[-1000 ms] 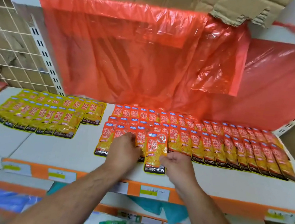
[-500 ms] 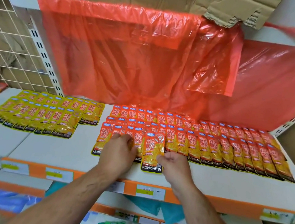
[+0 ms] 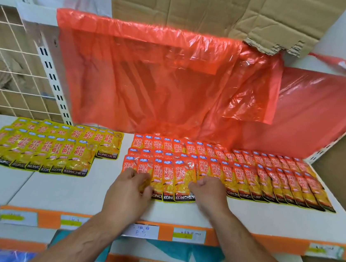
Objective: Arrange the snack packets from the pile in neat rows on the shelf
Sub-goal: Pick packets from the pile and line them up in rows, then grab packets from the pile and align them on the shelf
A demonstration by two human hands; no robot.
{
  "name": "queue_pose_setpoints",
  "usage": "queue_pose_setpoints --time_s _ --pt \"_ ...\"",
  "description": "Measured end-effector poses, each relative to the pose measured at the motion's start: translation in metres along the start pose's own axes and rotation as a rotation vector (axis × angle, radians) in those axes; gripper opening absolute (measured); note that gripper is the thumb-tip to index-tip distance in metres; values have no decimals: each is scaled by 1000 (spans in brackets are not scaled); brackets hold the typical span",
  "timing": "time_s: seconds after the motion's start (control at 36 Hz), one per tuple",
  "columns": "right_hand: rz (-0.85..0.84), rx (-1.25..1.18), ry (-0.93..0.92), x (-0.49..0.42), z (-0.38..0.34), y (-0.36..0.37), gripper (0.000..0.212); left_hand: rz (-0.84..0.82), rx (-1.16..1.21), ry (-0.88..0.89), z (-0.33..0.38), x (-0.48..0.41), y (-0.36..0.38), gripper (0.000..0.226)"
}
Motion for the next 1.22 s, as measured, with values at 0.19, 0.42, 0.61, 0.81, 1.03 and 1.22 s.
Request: queue_pose_setpoints --time_s 0.19,0.42,0.61,0.81,1.03,1.22 --pt "39 264 9 10 -10 -1 35 -37 4 33 -2 0 2 32" --pt "82 387 12 15 -13 -6 25 -50 -1 55 -5 1 4 33" --pt "149 493 -164 25 -27 -14 23 -14 -97 159 0 3 2 38" --pt "57 622 -527 44 -59 11 52 57 -148 141 0 13 -14 53" --pt "-146 648 -754 69 -95 55 65 81 -292 -33 -25 50 -43 57" --pt "-217 604 -873 102 -131 93 64 158 -342 -165 -57 84 -90 59"
Point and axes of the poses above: each hand's wrist, its own x-axis away from the middle knuckle, its own y-axis out of the palm, z = x × y, the point moved 6 cm from there along -x, towards the middle knuckle, and after that the axes turned 11 degrees about x, right-handed, at the moved point
